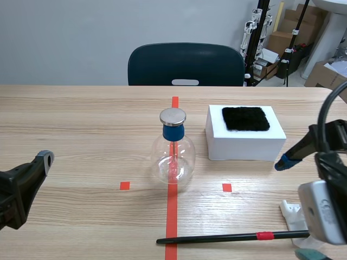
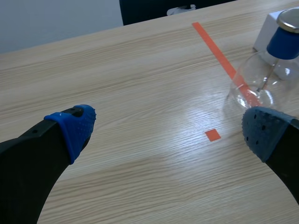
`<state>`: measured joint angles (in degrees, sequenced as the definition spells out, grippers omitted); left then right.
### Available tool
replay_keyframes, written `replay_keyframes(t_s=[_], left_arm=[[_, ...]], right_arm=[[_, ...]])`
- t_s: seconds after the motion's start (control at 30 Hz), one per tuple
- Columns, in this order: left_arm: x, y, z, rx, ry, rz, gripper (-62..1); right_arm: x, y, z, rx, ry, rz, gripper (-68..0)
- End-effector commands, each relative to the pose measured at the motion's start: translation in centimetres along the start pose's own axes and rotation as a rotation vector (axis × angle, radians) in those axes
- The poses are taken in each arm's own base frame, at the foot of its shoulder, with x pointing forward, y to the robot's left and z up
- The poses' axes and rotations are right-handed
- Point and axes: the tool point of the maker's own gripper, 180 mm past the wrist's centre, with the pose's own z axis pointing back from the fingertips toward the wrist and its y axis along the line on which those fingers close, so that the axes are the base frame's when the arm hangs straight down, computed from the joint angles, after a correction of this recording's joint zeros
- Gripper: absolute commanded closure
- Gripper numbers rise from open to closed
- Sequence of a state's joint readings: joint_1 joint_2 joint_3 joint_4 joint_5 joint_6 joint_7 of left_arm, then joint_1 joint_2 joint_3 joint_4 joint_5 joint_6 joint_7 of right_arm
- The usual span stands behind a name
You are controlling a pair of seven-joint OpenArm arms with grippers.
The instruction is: Do the electroscope experiment. pick up the black charging rod
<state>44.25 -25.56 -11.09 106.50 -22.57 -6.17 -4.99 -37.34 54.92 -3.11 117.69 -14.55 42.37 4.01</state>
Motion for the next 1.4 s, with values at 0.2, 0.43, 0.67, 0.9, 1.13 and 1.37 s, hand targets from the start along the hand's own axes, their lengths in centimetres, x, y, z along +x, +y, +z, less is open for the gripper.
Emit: replay_keyframes(t_s=[0.2, 0.43, 0.67, 0.9, 1.13, 1.37], left_arm=[[1.3, -1.0, -0.9, -0.039, -0.076, 0.043, -62.3], [1.4, -2.6, -1.5, -0.090, -0.138, 0.104, -62.3], [1.8, -3.6, -2.2, -0.148, -0.270, 0.105, -62.3], [-0.1, -4.7, -3.2, -0.242, -0.345, 0.082, -62.3], [-2.2, -4.5, -2.2, -0.272, -0.349, -0.010, -62.3], [-2.3, -3.4, 0.2, -0.350, -0.428, -0.019, -62.3]], right_arm=[[-1.3, 0.1, -1.9, 0.051, 0.175, 0.079, -67.9], [-2.1, 0.1, -3.2, 0.112, 0.227, 0.085, -67.9], [-3.7, 0.7, -4.8, 0.189, 0.256, 0.063, -67.9], [-4.3, 1.4, -5.7, 0.258, 0.304, 0.060, -67.9], [-4.4, 1.7, -6.6, 0.305, 0.334, 0.029, -67.9], [-4.2, 2.4, -8.2, 0.313, 0.317, -0.084, -67.9]])
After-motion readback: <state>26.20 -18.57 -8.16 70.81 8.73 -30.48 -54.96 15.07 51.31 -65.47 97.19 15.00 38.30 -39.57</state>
